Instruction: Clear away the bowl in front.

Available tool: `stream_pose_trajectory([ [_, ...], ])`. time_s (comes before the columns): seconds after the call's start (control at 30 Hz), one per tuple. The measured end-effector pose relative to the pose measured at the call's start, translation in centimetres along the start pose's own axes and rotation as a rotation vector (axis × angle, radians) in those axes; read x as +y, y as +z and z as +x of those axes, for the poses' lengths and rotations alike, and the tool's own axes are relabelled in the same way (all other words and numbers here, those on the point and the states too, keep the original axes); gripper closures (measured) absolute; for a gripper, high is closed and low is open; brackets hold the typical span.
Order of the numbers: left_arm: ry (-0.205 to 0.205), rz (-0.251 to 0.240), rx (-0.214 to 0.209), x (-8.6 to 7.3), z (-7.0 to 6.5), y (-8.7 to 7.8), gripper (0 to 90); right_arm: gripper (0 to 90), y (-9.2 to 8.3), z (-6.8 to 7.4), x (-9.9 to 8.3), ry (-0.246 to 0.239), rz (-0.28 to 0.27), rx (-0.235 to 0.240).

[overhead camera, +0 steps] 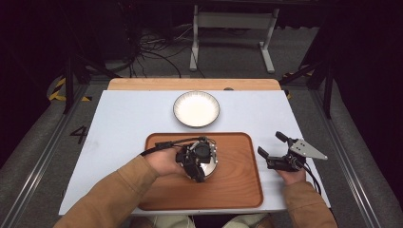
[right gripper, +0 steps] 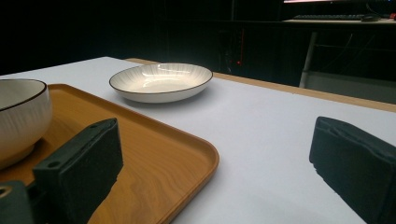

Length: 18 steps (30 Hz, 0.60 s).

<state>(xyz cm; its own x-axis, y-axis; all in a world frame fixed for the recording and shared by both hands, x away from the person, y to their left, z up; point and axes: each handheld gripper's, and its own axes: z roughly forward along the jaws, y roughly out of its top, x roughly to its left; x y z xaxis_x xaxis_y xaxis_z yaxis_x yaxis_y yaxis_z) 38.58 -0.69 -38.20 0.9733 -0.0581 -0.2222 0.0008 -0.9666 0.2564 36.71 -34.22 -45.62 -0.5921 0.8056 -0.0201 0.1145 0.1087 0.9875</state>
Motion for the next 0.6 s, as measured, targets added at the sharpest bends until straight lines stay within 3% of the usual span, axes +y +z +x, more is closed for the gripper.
stream_pose_trajectory([
  [0.17,-0.009,-0.045,-0.003,-0.4,0.0,-0.6,61.4,3.0,0.0,0.0,0.0,-0.002,-0.001,0.002],
  [0.33,-0.024,-0.089,0.0,-0.9,-0.1,-1.4,57.8,3.0,0.0,0.0,0.0,-0.006,0.0,0.004],
  [0.6,-0.066,-0.205,0.015,-2.4,-0.5,-2.9,52.9,3.1,0.1,0.0,0.0,-0.008,0.003,0.007],
])
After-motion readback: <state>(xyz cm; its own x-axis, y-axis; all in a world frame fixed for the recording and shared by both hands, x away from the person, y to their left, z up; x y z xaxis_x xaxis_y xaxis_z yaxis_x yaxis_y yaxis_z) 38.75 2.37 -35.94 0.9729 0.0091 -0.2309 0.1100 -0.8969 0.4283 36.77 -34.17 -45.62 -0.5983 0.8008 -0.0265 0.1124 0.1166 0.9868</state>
